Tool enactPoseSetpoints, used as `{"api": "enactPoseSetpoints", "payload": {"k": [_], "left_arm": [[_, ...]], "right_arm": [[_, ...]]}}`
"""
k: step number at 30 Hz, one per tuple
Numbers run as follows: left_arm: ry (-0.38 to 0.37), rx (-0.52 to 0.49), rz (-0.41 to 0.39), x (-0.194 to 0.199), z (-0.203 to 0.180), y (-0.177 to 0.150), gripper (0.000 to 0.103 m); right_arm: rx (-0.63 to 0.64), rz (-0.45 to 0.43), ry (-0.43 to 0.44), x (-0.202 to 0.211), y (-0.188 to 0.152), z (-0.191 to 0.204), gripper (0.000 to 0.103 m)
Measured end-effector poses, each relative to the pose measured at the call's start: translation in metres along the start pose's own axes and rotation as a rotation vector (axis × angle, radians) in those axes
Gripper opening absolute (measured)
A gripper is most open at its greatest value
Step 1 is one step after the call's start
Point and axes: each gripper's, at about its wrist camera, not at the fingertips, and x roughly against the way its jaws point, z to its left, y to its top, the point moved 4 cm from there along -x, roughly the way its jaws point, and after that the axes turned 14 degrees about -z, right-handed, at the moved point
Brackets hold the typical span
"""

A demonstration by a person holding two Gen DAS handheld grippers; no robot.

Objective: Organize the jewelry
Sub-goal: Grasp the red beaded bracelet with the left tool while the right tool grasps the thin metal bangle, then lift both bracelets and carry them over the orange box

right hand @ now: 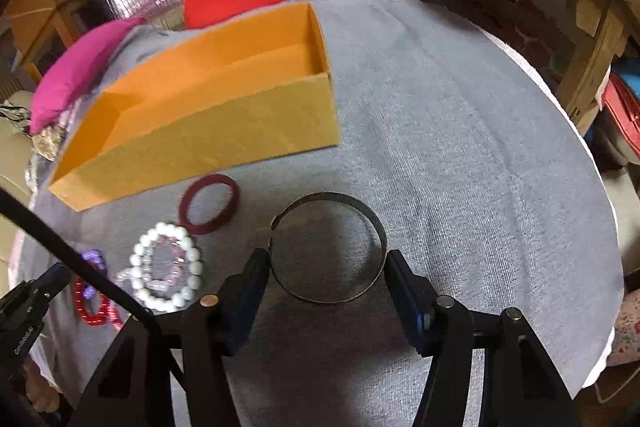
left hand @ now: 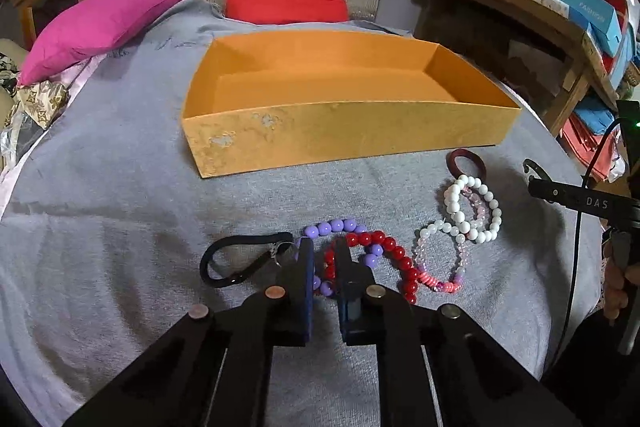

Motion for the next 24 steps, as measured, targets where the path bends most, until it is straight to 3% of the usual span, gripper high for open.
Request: {"api": "enactPoseSetpoints", "payload": {"k": [4,6,7,12,15,18,24], "left_arm": [[-0.037,0.009,0.027,0.000,0.001,-0.004,0.017],[-0.043,-0.014,0.044,-0.003,-0.003,-0.007,0.040],[-0.043,-0.021,0.052,-0.006,-0.003,-0.010,0.042],[-0.044,-0.010,0.087,-0.021,-0.003,-0.011,0.041],[-0.043,-0.004,0.089,-0.026,-0.002,-0.009,0.029],[-0.040,-0.017,0.082,-0.029,-0.002,-0.006,0.024],[-0.028,-0.047,0.103,-0.039,-0.005,-0.009,0.023]], "right_arm": [[-0.008,0.008,0.010,0.002,-0.001,0.002,0.062],[-0.006,0.013,0.017,-0.004,-0.004,0.007,0.062],[-0.003,0.015,0.018,-0.003,-0.005,0.009,0.062],[-0.005,0.017,0.034,-0.003,-0.007,0.017,0.062],[-0.008,0.017,0.034,-0.004,-0.007,0.016,0.062],[-0.020,0.024,0.038,-0.002,-0.008,0.014,0.062],[-0.029,0.031,0.046,-0.005,-0.007,0.012,0.062]]}}
